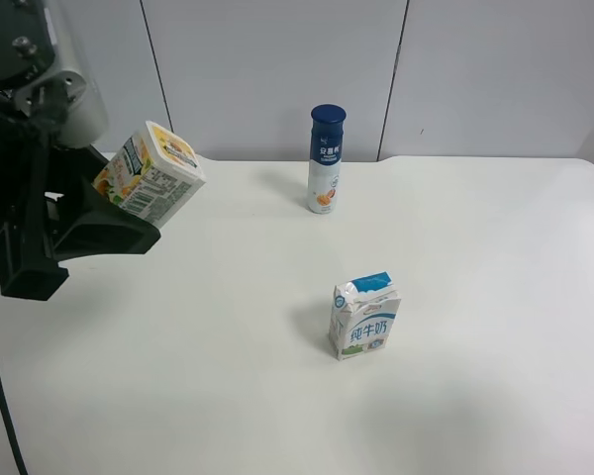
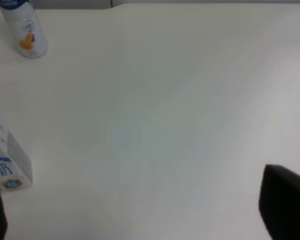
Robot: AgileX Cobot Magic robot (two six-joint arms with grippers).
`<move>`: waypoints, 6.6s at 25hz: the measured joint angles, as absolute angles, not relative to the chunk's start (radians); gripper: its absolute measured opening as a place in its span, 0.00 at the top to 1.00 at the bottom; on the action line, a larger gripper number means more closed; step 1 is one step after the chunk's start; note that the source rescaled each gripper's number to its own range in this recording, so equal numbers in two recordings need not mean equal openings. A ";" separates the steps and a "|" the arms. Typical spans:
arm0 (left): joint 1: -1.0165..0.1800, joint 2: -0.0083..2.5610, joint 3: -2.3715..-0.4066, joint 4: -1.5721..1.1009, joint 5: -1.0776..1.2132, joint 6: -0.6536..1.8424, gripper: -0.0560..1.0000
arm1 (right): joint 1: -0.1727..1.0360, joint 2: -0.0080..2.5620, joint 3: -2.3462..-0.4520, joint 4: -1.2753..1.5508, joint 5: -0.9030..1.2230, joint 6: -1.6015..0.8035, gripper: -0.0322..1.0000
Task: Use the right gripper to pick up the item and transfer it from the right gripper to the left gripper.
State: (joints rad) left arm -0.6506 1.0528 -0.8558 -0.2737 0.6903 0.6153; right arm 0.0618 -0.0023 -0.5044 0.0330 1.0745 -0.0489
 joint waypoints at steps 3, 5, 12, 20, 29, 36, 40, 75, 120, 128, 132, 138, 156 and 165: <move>-0.651 1.053 -0.856 -0.270 0.690 0.577 0.95 | 0.062 -0.002 -0.504 0.033 1.075 -0.049 0.00; -0.651 1.055 -0.856 -0.249 0.690 0.544 0.95 | 0.062 -0.002 -0.504 0.033 1.075 -0.049 0.00; -0.651 1.165 -0.856 -0.078 0.696 0.371 0.95 | 0.062 -0.002 -0.504 0.033 1.075 -0.049 0.00; -0.449 1.357 -0.857 -0.051 0.683 0.336 0.95 | 0.062 -0.002 -0.504 0.033 1.075 -0.049 0.00; -0.170 1.552 -0.857 -0.128 0.633 0.328 0.95 | 0.062 -0.002 -0.504 0.033 1.075 -0.049 0.00; -0.085 1.674 -0.859 -0.156 0.564 0.299 0.95 | 0.062 -0.002 -0.504 0.033 1.075 -0.049 0.00; -0.081 1.740 -0.860 -0.158 0.544 0.299 0.95 | 0.062 -0.002 -0.504 0.033 1.075 -0.049 0.00; -0.081 1.528 -0.866 -0.167 0.557 0.333 0.01 | 0.062 -0.002 -0.503 0.033 1.075 -0.049 0.00; -0.081 -0.003 -0.656 -0.051 1.169 -0.016 0.00 | 0.062 -0.002 -0.503 0.033 1.075 -0.049 0.00; -0.081 -0.006 -0.523 -0.018 1.085 -0.020 0.00 | 0.062 -0.002 -0.503 0.033 1.075 -0.049 0.00; -0.081 -0.006 -0.508 -0.017 1.061 -0.022 0.00 | 0.062 -0.002 -0.503 0.033 1.075 -0.049 0.00; -0.081 -0.006 -0.508 -0.017 1.060 -0.022 0.00 | 0.062 -0.002 -0.503 0.033 1.075 -0.049 0.00; -0.081 -0.006 -0.508 -0.017 1.058 -0.022 0.00 | 0.019 -0.002 -0.503 0.033 1.075 -0.048 0.00; -0.081 -0.006 -0.508 -0.017 1.058 -0.022 0.00 | -0.008 -0.002 -0.503 0.033 1.075 -0.048 0.00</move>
State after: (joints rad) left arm -0.0808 -0.0061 -0.5078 -0.0166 1.0578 -0.0223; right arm -0.0079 -0.0023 -0.5033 0.0330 1.0745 -0.0478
